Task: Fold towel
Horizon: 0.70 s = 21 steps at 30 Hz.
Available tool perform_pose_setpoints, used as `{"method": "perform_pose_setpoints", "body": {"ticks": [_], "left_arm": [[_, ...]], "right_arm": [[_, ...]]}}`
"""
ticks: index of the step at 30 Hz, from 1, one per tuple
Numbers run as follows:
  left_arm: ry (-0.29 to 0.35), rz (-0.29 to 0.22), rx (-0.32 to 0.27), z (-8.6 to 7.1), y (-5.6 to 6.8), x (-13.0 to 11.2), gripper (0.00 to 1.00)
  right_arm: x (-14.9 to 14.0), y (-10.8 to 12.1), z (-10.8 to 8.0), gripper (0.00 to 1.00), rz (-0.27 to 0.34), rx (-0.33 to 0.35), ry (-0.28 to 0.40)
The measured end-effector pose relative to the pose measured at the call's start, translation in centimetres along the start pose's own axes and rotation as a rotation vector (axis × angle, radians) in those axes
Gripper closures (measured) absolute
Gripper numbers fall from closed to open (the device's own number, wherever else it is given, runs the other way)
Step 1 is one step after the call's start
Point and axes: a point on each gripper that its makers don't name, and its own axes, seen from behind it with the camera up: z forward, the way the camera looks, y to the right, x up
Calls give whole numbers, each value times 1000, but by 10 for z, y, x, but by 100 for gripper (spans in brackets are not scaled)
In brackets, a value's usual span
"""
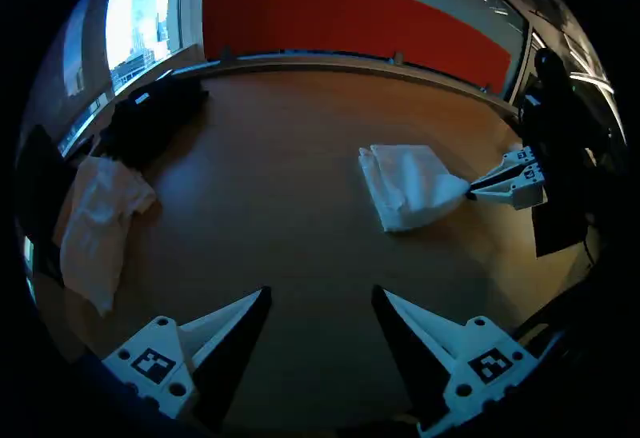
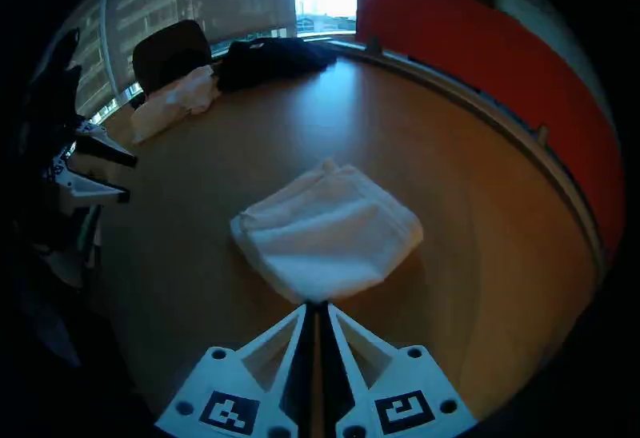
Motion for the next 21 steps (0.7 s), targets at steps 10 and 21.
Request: {"method": "perform_pose_setpoints", "body": {"ticks": [10,21], "left_arm": [[26,12,-7,-4,1,8,7],[55,34,-20,-8,4,20,7]], "right_arm": [[57,18,-21,97,-36,-19,63],[109,41,-45,97,-108,-49,124]]}}
